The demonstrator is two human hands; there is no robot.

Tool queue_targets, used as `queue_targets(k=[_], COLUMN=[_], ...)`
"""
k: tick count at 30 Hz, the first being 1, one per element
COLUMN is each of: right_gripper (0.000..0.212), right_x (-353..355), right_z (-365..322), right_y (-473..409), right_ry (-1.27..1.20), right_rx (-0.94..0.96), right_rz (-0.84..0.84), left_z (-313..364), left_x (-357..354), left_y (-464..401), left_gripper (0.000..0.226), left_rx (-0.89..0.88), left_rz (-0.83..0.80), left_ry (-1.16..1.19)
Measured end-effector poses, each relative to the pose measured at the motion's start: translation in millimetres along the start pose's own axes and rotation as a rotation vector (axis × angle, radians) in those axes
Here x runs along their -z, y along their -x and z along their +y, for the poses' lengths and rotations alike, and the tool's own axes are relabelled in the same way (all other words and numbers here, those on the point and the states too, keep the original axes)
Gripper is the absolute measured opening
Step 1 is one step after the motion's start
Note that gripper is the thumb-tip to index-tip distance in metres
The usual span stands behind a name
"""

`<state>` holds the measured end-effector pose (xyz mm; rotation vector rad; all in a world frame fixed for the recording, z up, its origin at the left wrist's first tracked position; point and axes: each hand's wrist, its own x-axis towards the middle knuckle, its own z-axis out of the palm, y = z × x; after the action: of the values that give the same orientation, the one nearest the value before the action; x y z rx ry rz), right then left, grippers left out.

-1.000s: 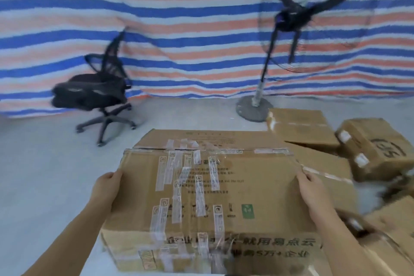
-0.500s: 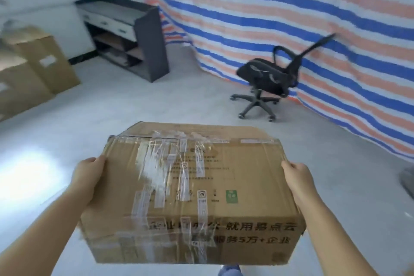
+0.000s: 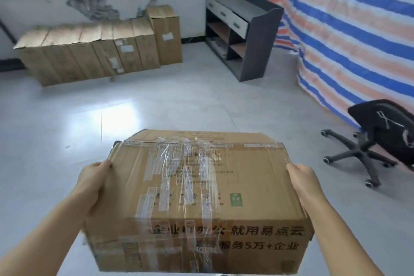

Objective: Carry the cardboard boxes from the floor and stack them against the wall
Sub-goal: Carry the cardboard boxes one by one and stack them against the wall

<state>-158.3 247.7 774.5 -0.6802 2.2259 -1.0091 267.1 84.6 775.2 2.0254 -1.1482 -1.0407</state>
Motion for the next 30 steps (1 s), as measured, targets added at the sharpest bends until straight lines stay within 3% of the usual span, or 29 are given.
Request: queue_targets(k=[6, 11, 22, 30], right_gripper=[0.031, 0.029, 0.025, 0.028], right_x=[-27, -83, -263, -356], right_z=[-48, -115, -269, -373], right_y=[-89, -151, -256, -326], right_ry=[0.043, 0.096, 0.087, 0.119], right_rx=[0.011, 0.091, 0.165, 0.220], right_rz=[-0.066, -0.143, -0.200, -0.190], left_z=[10, 21, 85, 138], left_x=[-22, -16, 38, 57], left_y=[-34, -92, -308, -442], left_gripper=[0.021, 0.028, 0.032, 0.026], left_rx=[0.065, 0.120, 0.137, 0.141], left_rz=[0.084, 0.177, 0.260, 0.282], left_ry=[0.043, 0.124, 0.163, 0.196])
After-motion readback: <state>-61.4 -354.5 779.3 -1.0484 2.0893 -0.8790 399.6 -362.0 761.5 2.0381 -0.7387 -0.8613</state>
